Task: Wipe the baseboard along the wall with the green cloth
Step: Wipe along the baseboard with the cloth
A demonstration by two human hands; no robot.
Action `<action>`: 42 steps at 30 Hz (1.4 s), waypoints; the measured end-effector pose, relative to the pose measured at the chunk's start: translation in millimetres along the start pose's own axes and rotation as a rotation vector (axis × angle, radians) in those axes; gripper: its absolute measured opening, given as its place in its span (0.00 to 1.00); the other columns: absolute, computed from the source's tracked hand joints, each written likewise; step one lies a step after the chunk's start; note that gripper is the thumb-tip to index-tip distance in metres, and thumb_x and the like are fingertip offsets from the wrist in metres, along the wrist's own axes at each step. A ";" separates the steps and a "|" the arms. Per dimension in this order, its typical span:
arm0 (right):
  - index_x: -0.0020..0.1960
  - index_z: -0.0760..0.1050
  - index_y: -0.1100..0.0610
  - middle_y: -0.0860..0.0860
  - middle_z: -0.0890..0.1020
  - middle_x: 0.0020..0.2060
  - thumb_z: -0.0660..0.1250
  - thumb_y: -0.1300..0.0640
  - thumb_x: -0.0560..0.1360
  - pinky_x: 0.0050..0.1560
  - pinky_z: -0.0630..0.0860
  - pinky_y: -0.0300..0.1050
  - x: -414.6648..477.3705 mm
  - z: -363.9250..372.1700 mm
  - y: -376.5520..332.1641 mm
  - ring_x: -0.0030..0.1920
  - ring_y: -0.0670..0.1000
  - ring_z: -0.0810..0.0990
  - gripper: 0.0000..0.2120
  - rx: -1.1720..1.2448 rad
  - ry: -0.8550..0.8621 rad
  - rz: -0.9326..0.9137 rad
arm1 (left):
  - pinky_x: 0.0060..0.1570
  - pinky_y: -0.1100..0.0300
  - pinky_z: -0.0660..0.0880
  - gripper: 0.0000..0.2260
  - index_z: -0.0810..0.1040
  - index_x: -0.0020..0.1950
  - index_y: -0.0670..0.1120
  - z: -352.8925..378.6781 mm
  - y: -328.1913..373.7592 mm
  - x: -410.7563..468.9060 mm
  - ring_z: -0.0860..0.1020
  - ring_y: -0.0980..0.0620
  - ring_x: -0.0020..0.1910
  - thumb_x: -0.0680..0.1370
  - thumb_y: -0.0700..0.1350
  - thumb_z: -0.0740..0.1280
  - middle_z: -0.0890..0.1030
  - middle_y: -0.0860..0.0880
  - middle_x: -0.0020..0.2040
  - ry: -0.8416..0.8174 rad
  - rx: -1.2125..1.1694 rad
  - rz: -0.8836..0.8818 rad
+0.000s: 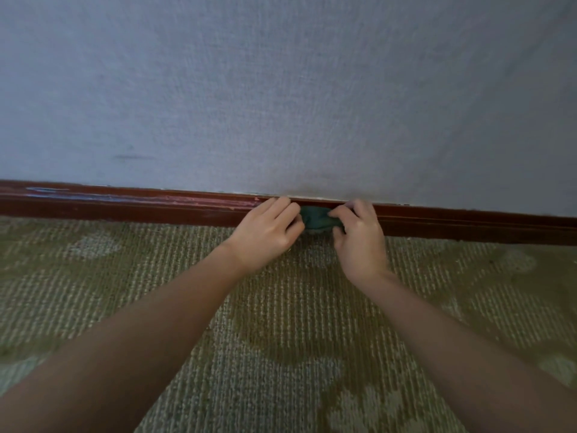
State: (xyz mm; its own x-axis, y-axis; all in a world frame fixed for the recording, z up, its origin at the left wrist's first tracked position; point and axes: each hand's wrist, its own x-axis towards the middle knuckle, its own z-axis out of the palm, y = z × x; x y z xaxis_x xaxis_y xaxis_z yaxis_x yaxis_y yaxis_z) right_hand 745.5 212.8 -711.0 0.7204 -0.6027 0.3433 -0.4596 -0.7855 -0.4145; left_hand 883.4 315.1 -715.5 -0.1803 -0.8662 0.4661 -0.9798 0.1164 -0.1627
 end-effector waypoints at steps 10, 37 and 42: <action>0.51 0.79 0.68 0.63 0.78 0.43 0.71 0.76 0.63 0.36 0.79 0.54 -9.1 11.6 -36.8 0.44 0.62 0.77 0.17 0.060 -0.052 -0.206 | 0.41 0.52 0.68 0.07 0.80 0.49 0.32 -25.6 -18.5 -55.8 0.77 0.41 0.42 0.74 0.31 0.64 0.80 0.36 0.48 0.020 -0.015 -0.124; 0.47 0.79 0.70 0.64 0.78 0.42 0.69 0.78 0.62 0.36 0.79 0.53 13.9 21.5 -48.1 0.43 0.62 0.78 0.14 0.084 -0.034 -0.193 | 0.35 0.51 0.75 0.06 0.79 0.45 0.30 -12.5 -40.2 -48.2 0.78 0.40 0.35 0.75 0.30 0.62 0.79 0.36 0.39 0.028 -0.035 -0.059; 0.49 0.79 0.69 0.64 0.78 0.42 0.70 0.77 0.63 0.33 0.78 0.56 19.3 14.0 -39.9 0.44 0.62 0.78 0.15 0.033 -0.155 -0.278 | 0.35 0.50 0.73 0.10 0.79 0.45 0.30 -10.8 -37.5 -53.5 0.77 0.40 0.35 0.77 0.31 0.59 0.79 0.36 0.40 0.050 -0.025 -0.113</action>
State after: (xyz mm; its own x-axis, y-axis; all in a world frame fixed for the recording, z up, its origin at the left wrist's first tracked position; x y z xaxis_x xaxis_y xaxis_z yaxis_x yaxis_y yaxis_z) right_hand 785.0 234.5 -699.7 0.8875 -0.3355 0.3159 -0.2193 -0.9105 -0.3507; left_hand 928.8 362.3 -724.9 -0.0725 -0.8491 0.5232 -0.9958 0.0326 -0.0851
